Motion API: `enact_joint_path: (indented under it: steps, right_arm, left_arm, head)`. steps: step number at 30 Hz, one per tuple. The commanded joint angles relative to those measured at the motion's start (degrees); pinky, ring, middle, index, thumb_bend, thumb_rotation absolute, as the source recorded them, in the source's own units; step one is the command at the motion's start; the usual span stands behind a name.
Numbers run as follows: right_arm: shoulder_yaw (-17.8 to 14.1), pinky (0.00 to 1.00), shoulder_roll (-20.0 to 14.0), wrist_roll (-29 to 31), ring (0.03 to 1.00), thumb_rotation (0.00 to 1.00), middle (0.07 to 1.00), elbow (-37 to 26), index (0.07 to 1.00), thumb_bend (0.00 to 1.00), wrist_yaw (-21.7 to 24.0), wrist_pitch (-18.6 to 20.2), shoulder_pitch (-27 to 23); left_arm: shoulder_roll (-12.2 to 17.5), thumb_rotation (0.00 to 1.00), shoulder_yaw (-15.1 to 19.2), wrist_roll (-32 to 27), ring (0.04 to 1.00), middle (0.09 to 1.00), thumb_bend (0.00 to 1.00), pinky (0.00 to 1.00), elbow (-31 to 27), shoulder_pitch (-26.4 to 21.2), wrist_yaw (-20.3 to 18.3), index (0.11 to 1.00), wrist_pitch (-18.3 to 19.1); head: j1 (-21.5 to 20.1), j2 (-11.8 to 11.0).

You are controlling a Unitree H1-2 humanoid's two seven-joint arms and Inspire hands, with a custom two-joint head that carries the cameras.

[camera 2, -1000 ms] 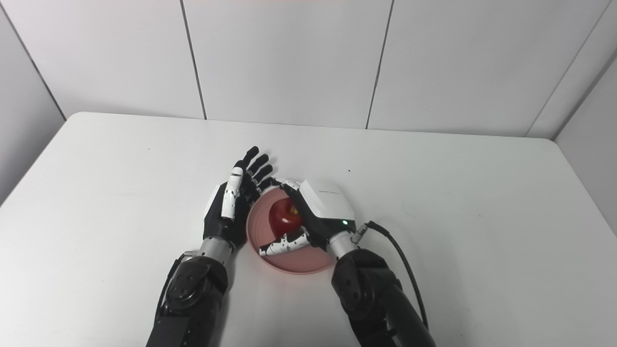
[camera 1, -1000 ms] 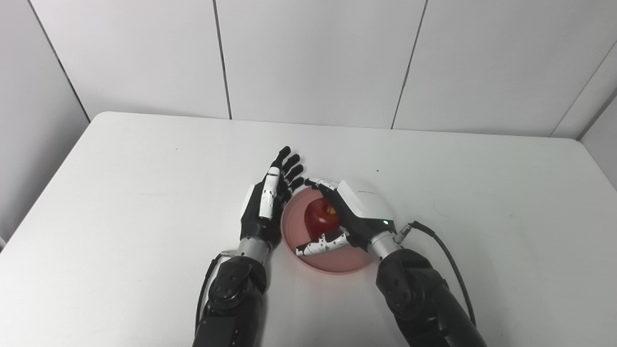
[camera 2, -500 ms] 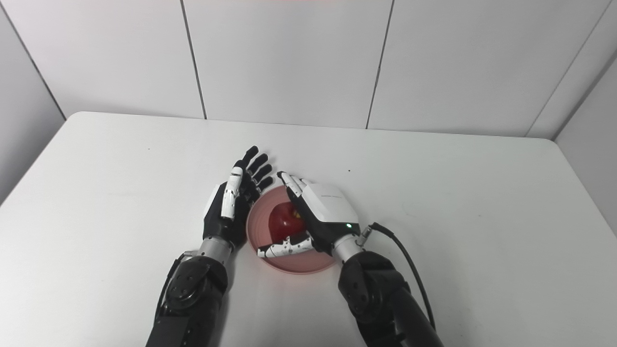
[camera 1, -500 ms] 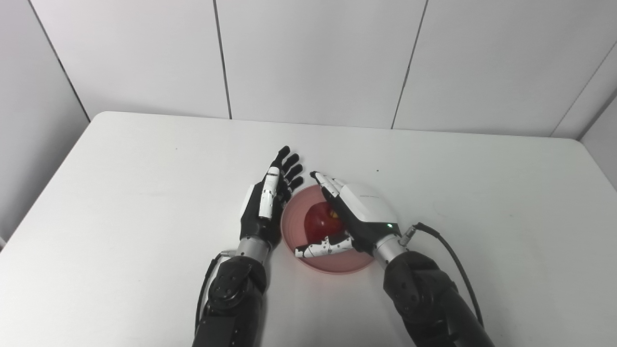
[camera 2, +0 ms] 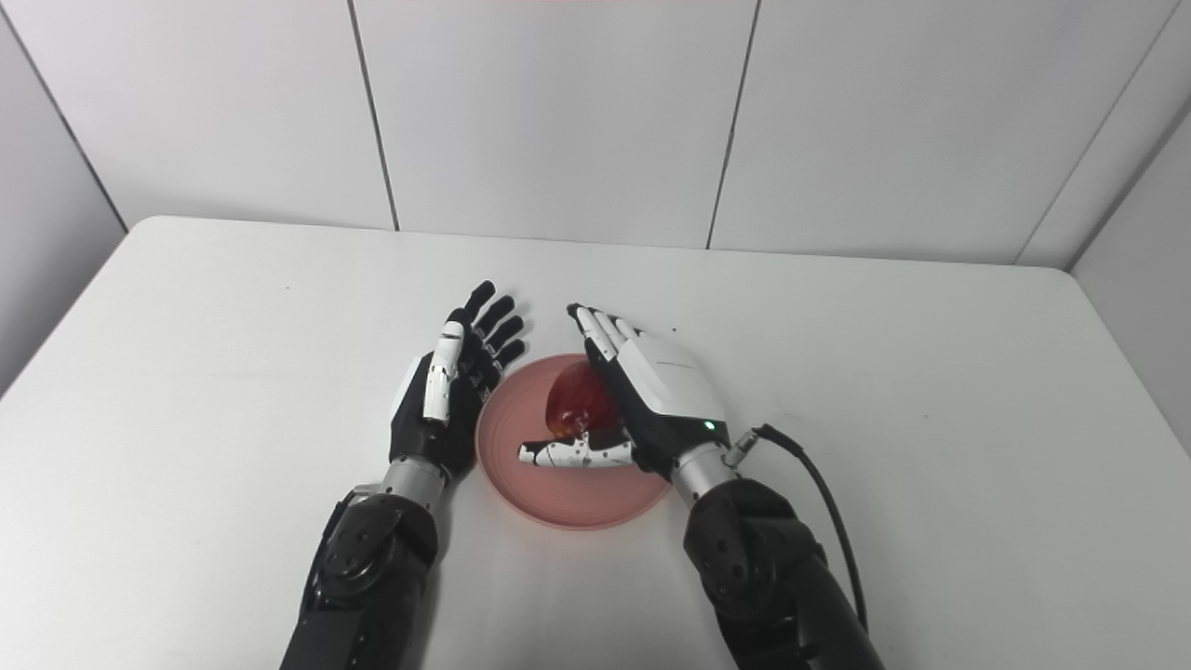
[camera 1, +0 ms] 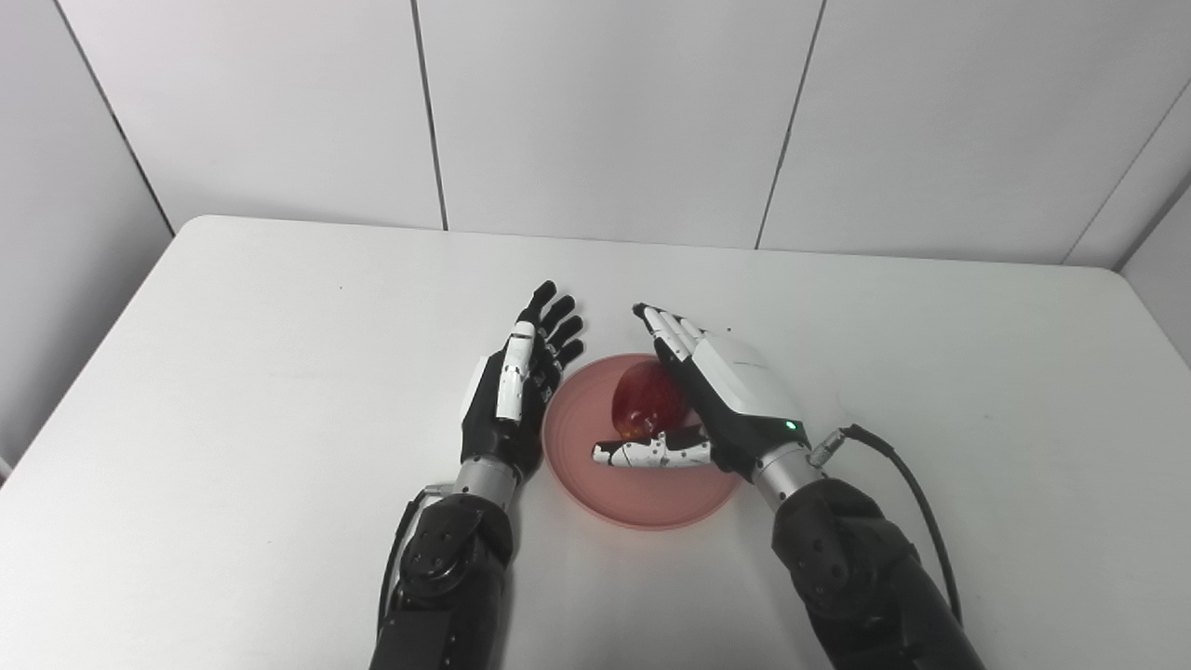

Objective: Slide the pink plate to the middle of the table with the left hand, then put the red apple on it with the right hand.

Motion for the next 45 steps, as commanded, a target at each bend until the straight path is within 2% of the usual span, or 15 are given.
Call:
enact_joint_path:
  steps: [1, 6, 11, 15, 20, 24, 30, 34, 36, 38, 41, 43, 45]
  right_arm:
    - [-1.2, 1.0, -0.2, 0.7, 1.0, 0.61, 1.0, -2.9, 1.0, 1.0, -1.1, -1.4, -2.8]
    - [-2.9, 0.99, 0.0, 1.0, 1.0, 0.62, 1.0, -4.3, 1.0, 1.0, -1.4, -0.9, -3.6]
    - [-4.1, 0.99, -0.1, 0.7, 1.0, 0.67, 1.0, -5.4, 1.0, 1.0, -2.1, -1.2, -4.3]
    - [-5.5, 0.94, 0.5, 1.4, 1.0, 0.65, 1.0, -6.5, 1.0, 1.0, -3.6, -1.1, -4.0]
    - [-7.6, 0.89, 0.9, 2.7, 0.994, 0.63, 1.0, -6.7, 1.0, 1.0, -6.9, -2.7, -3.3]
    - [-10.8, 0.91, 1.0, 7.4, 1.0, 0.65, 1.0, -5.9, 1.0, 1.0, -10.5, -4.7, -2.5]
    - [-15.7, 0.91, 1.6, 13.3, 0.984, 0.72, 1.0, -3.2, 1.0, 1.0, -16.9, -7.4, -0.3]
    - [-17.3, 0.91, 1.3, 16.3, 0.974, 0.86, 0.999, -1.7, 1.0, 1.0, -19.6, -9.6, 1.9]
    - [-17.8, 0.9, 1.5, 17.4, 0.96, 0.97, 0.993, -1.1, 1.0, 0.97, -20.3, -9.7, 3.2]
    - [-18.0, 0.9, 1.7, 18.0, 0.956, 0.99, 0.989, -0.7, 1.0, 0.94, -20.9, -9.4, 4.5]
    - [-18.8, 0.89, 2.6, 19.9, 0.939, 1.0, 0.964, 0.9, 0.985, 0.83, -22.5, -10.3, 5.8]
    - [-19.8, 0.88, 3.7, 23.3, 0.94, 1.0, 0.955, 2.4, 0.974, 0.79, -23.5, -12.1, 6.4]
    - [-20.8, 0.87, 4.4, 26.9, 0.947, 1.0, 0.958, 4.1, 0.967, 0.7, -23.7, -14.1, 7.0]
  left_arm:
    - [0.1, 1.0, 0.1, -0.8, 0.945, 0.953, 0.35, 0.94, 2.2, 1.1, 0.0, 0.947, 2.2]
    - [-0.1, 1.0, 0.5, -0.8, 0.95, 0.948, 0.36, 0.95, 2.1, 1.1, 0.1, 0.941, 2.7]
    - [-0.6, 1.0, 0.7, -0.9, 0.942, 0.936, 0.37, 0.93, 1.8, 1.2, 0.8, 0.923, 2.8]
    - [-0.6, 1.0, 0.6, -0.7, 0.929, 0.927, 0.37, 0.92, 1.9, 1.2, 1.1, 0.906, 2.5]
    - [-0.4, 1.0, 0.5, -0.4, 0.919, 0.927, 0.37, 0.91, 2.4, 1.2, 1.2, 0.903, 2.1]
    - [-0.2, 1.0, 0.5, -0.4, 0.915, 0.929, 0.37, 0.91, 2.7, 1.1, 1.1, 0.917, 1.7]
    - [0.0, 1.0, 0.4, -0.1, 0.921, 0.936, 0.36, 0.92, 2.7, 1.1, 1.1, 0.928, 1.6]
    - [0.1, 1.0, 0.5, -0.3, 0.92, 0.935, 0.36, 0.92, 2.4, 1.2, 1.0, 0.929, 1.8]
    - [0.2, 1.0, 0.4, -0.2, 0.921, 0.937, 0.36, 0.93, 2.4, 1.2, 0.8, 0.931, 1.7]
    - [0.3, 1.0, 0.4, -0.1, 0.919, 0.935, 0.36, 0.92, 2.3, 1.2, 0.9, 0.928, 1.7]
    - [0.4, 1.0, 0.4, -0.1, 0.92, 0.935, 0.37, 0.92, 2.0, 1.3, 0.9, 0.928, 1.9]
    - [0.5, 1.0, 0.3, 0.0, 0.92, 0.935, 0.37, 0.92, 1.9, 1.3, 0.9, 0.929, 2.0]
    - [0.5, 1.0, 0.4, -0.1, 0.921, 0.935, 0.37, 0.92, 1.7, 1.3, 1.0, 0.929, 2.2]
  head:
    - [0.0, 0.0]
    - [0.0, 0.0]
    - [-0.1, -0.1]
    - [-0.3, -0.2]
    - [-0.8, -0.6]
    - [-1.0, -0.9]
    - [-1.1, -1.2]
    - [-0.9, -1.3]
    - [-0.8, -1.4]
    - [-0.8, -1.4]
    - [-0.8, -1.5]
    - [-0.7, -1.5]
    - [-0.6, -1.5]
